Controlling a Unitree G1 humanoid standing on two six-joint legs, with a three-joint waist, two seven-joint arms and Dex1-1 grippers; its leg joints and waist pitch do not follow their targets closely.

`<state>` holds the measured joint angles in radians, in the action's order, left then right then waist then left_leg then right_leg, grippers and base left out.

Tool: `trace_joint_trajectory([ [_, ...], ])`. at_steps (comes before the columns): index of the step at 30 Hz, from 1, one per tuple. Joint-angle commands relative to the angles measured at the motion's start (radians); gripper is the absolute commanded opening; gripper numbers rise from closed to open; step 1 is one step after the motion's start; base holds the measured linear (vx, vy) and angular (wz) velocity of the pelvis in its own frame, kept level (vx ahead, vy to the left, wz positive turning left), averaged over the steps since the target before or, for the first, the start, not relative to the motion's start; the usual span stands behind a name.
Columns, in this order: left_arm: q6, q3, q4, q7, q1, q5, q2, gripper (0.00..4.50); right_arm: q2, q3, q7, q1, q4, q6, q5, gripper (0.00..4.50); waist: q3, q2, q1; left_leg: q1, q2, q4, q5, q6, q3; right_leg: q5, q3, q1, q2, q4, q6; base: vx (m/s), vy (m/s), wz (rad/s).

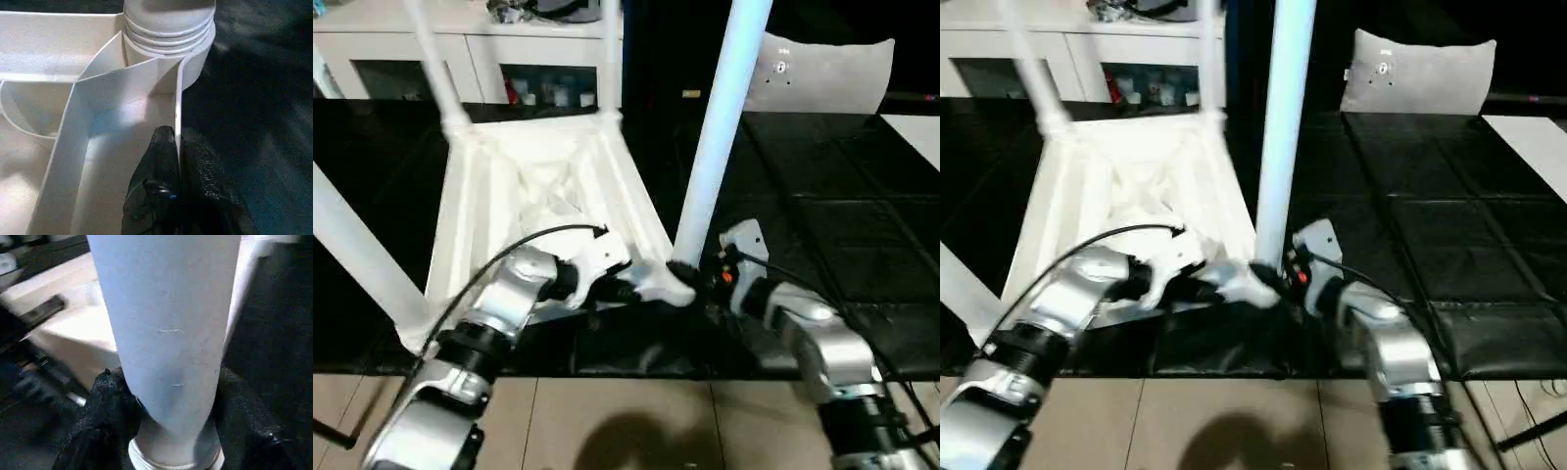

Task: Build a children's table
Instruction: Rotate leg to tighten

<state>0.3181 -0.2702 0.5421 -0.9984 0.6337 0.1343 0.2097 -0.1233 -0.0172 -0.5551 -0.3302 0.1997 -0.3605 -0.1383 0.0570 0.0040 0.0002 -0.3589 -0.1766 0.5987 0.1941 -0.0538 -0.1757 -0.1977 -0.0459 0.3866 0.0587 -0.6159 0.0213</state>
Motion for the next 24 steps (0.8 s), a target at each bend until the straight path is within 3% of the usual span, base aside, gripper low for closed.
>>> trace_joint_trajectory([
  [1, 0.031, -0.008, -0.055, 0.114, 0.067, -0.020, -0.117, 0.00, 0.107, -0.076, 0.108, -0.037, 0.056, -0.016, 0.013, 1.98, -0.064, 0.001, 0.000, 0.001, -0.047, -0.069, 0.156, 0.018, 0.020, -0.210, 0.046, -0.038, 0.079, 0.085, 0.224, 0.000, 0.000, 0.00],
  [2, 0.040, 0.006, -0.047, 0.173, 0.075, -0.010, -0.141, 0.00, 0.132, -0.059, 0.177, -0.048, 0.076, -0.004, 0.034, 1.98, -0.069, 0.001, 0.000, 0.000, -0.044, -0.067, 0.144, 0.018, 0.021, -0.193, 0.044, -0.046, 0.078, 0.082, 0.227, 0.000, 0.000, 0.00],
  [4, 0.049, 0.019, -0.043, 0.238, 0.083, -0.003, -0.171, 0.00, 0.160, -0.040, 0.261, -0.062, 0.105, 0.027, 0.066, 1.98, -0.073, 0.000, -0.004, -0.005, -0.044, -0.064, 0.104, 0.033, 0.020, -0.110, 0.046, -0.048, 0.077, 0.077, 0.240, 0.000, 0.000, 0.00],
  [5, 0.044, 0.024, -0.041, 0.258, 0.086, -0.004, -0.185, 0.00, 0.172, -0.023, 0.278, -0.067, 0.115, 0.048, 0.062, 1.98, -0.077, 0.001, -0.004, -0.009, -0.043, -0.060, 0.068, 0.051, 0.019, -0.038, 0.047, -0.051, 0.078, 0.069, 0.252, 0.000, 0.000, 0.00],
  [6, 0.044, 0.025, -0.044, 0.267, 0.087, -0.005, -0.192, 0.00, 0.179, -0.013, 0.284, -0.069, 0.120, 0.061, 0.056, 2.53, -0.082, 0.002, -0.001, -0.011, -0.042, -0.056, 0.033, 0.076, 0.019, 0.039, 0.047, -0.056, 0.078, 0.061, 0.265, 0.000, 0.000, 0.00],
  [7, 0.044, 0.025, -0.044, 0.267, 0.087, -0.005, -0.192, 0.00, 0.179, -0.013, 0.284, -0.069, 0.120, 0.061, 0.056, 2.67, -0.083, 0.001, 0.000, -0.011, -0.041, -0.053, 0.016, 0.090, 0.018, 0.079, 0.047, -0.055, 0.077, 0.058, 0.269, 0.000, 0.000, 0.00],
  [8, 0.015, 0.001, -0.040, 0.242, 0.085, 0.003, -0.180, 0.00, 0.181, 0.016, 0.280, -0.061, 0.099, 0.075, 0.026, 2.67, -0.081, 0.002, 0.003, -0.014, -0.040, -0.052, -0.006, 0.132, 0.016, 0.143, 0.046, -0.055, 0.078, 0.055, 0.281, 0.000, 0.000, 0.00],
  [11, -0.001, -0.013, -0.037, 0.213, 0.079, 0.006, -0.157, 0.00, 0.157, 0.018, 0.245, -0.046, 0.075, 0.080, 0.017, 2.94, -0.081, 0.003, 0.007, -0.012, -0.044, -0.052, 0.004, 0.150, 0.017, 0.125, 0.044, -0.056, 0.079, 0.055, 0.284, 0.000, 0.000, 0.00],
  [16, -0.009, -0.016, -0.044, 0.166, 0.061, 0.011, -0.113, 0.00, 0.084, 0.019, 0.159, -0.023, 0.035, 0.099, 0.020, 3.34, -0.075, 0.004, 0.012, -0.006, -0.048, -0.056, 0.064, 0.127, 0.016, 0.028, 0.044, -0.052, 0.079, 0.065, 0.276, 0.000, 0.000, 0.00],
  [18, -0.051, -0.032, -0.037, 0.110, 0.052, 0.007, -0.073, 0.00, 0.023, 0.013, 0.087, -0.012, 0.012, 0.107, 0.008, 3.48, -0.074, 0.007, 0.013, -0.007, -0.048, -0.057, 0.079, 0.118, 0.018, 0.010, 0.043, -0.053, 0.078, 0.066, 0.271, 0.000, 0.000, 0.00],
  [24, -0.217, -0.074, -0.004, -0.094, 0.032, -0.020, 0.032, 0.00, -0.153, -0.008, -0.194, 0.000, -0.028, 0.108, -0.044, 3.99, -0.074, 0.002, 0.021, -0.005, -0.052, -0.054, 0.084, 0.130, 0.014, 0.031, 0.047, -0.051, 0.079, 0.063, 0.274, 0.000, 0.000, 0.00],
])
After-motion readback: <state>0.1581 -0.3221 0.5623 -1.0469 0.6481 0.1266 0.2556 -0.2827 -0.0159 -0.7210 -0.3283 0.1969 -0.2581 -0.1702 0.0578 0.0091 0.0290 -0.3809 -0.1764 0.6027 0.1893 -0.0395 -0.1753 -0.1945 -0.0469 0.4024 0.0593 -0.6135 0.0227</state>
